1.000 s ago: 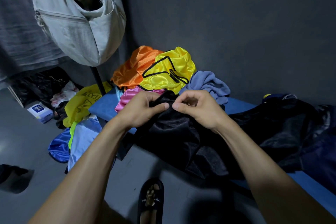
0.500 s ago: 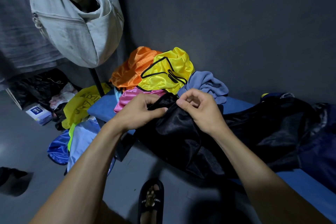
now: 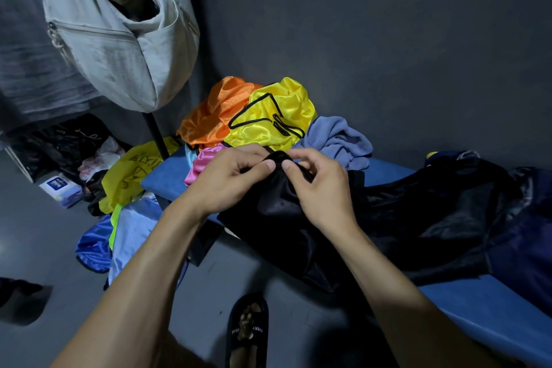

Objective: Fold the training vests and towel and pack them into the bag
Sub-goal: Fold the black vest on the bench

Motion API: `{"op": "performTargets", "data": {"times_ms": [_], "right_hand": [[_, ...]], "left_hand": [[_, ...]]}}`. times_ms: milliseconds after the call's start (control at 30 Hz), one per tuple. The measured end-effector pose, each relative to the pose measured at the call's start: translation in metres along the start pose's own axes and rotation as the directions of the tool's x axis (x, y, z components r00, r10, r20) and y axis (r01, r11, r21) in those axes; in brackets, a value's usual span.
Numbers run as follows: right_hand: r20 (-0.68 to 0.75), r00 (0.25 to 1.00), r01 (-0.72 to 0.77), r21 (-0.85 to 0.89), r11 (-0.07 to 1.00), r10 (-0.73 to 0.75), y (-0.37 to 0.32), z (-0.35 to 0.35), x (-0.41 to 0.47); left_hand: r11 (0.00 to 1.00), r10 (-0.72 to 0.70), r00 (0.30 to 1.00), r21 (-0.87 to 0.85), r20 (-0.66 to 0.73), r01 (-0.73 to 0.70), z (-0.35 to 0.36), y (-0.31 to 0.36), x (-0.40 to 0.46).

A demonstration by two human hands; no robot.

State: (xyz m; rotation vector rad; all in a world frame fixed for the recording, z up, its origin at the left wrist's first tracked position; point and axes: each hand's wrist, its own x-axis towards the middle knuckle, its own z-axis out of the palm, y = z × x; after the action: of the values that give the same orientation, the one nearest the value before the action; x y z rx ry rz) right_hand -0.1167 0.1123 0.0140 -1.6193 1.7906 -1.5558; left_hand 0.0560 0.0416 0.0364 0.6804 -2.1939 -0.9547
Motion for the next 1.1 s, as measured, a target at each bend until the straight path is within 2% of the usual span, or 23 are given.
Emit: {"op": "performTargets", "data": {"times_ms": [133, 200, 233, 300, 367, 433, 500, 567, 700, 767, 900, 1100], "right_hand": [[-0.042, 0.998, 0.046, -0.105, 0.993, -0.051, -0.002, -0.008, -0.002], [-0.085, 0.990, 0.100, -0.117, 0.988, -0.110, -0.009, -0.015, -0.010], [-0.057, 0.988, 0.136, -0.082, 0.987, -0.141, -0.013, -0.019, -0.015], [0.161, 0.966, 0.202, 0.009, 0.979, -0.201, -0.020, -0.027, -0.028], [0.414, 0.889, 0.195, 0.043, 0.980, -0.196, -0.023, -0.029, -0.040], [0.486, 0.857, 0.186, 0.023, 0.982, -0.173, -0.020, -0.026, -0.048], [0.434, 0.880, 0.205, 0.017, 0.979, -0.192, -0.016, -0.022, -0.053], [0.361, 0.909, 0.226, -0.006, 0.974, -0.208, -0.016, -0.019, -0.057], [0.187, 0.967, 0.185, -0.066, 0.980, -0.170, -0.011, -0.021, -0.045], [0.168, 0.975, 0.158, -0.052, 0.986, -0.148, -0.011, -0.024, -0.035], [0.210, 0.967, 0.145, 0.011, 0.989, -0.144, -0.016, -0.028, -0.023], [0.203, 0.969, 0.151, -0.020, 0.988, -0.144, -0.010, -0.030, -0.022]], "left_hand": [[0.999, 0.040, 0.999, 0.031, -0.021, -0.040, -0.001, 0.006, -0.001], [1.000, 0.003, 0.999, 0.025, -0.054, -0.002, -0.006, -0.001, -0.002], [0.999, -0.036, 0.996, 0.005, -0.082, 0.037, -0.009, -0.004, -0.001], [0.997, -0.076, 0.984, -0.017, -0.160, 0.074, -0.012, -0.010, 0.000], [0.998, -0.051, 0.976, 0.024, -0.211, 0.057, -0.011, -0.011, 0.000], [0.996, -0.001, 0.973, 0.089, -0.232, 0.023, -0.009, -0.012, 0.001], [0.991, 0.044, 0.967, 0.130, -0.250, -0.011, -0.007, -0.010, 0.001], [0.995, 0.055, 0.974, 0.093, -0.219, -0.036, -0.009, -0.005, 0.000], [0.999, 0.040, 0.999, -0.022, 0.026, -0.039, -0.017, 0.010, -0.010], [0.999, 0.049, 0.993, -0.021, 0.111, -0.047, -0.016, 0.013, -0.013], [0.994, 0.098, 0.993, 0.032, 0.066, -0.100, -0.010, 0.009, -0.008], [0.999, 0.040, 0.999, -0.011, 0.020, -0.040, -0.011, 0.005, -0.006]]}}
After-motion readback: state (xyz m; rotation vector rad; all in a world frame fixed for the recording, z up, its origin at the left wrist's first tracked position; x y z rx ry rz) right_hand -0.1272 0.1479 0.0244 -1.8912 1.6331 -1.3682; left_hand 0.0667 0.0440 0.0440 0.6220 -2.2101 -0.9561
